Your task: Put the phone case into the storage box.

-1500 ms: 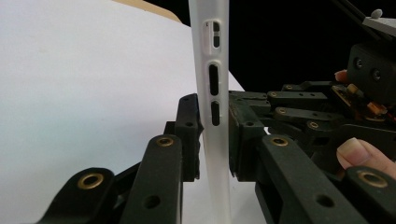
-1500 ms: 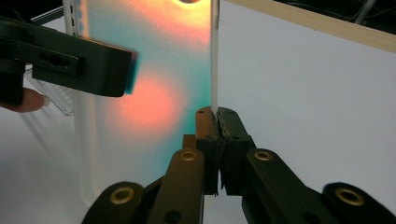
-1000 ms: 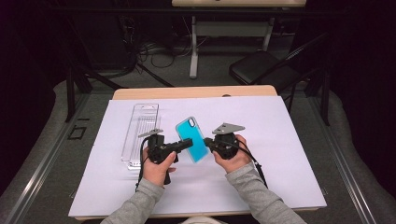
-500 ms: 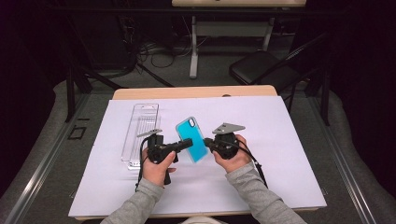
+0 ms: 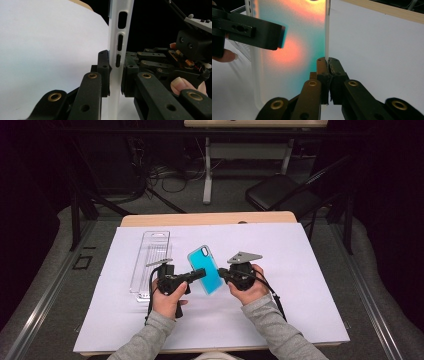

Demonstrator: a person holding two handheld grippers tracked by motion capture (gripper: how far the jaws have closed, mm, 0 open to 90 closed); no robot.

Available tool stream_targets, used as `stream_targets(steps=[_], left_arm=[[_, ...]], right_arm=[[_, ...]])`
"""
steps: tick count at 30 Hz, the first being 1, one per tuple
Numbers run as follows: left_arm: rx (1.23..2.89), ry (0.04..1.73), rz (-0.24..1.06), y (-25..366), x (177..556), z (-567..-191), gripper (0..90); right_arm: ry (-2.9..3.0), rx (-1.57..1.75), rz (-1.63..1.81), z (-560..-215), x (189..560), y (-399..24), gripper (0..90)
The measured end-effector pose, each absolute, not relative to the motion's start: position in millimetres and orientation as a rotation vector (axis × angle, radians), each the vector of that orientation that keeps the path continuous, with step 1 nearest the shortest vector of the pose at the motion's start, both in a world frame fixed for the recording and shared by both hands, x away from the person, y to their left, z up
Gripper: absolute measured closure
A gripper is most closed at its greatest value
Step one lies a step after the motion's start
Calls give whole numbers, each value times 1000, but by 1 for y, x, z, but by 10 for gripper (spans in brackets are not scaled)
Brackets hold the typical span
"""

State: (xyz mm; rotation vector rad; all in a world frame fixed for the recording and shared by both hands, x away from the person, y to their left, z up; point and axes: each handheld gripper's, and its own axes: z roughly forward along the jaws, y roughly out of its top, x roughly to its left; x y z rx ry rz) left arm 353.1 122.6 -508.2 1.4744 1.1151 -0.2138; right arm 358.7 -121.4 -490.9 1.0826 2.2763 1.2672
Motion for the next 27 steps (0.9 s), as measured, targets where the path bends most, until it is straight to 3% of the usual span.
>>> stream_targets(steps=[27], left_arm=[[1469,1114,-222,124,353,-508,808]], right_arm=[[2277,1077,1279,-490,359,-122,877]])
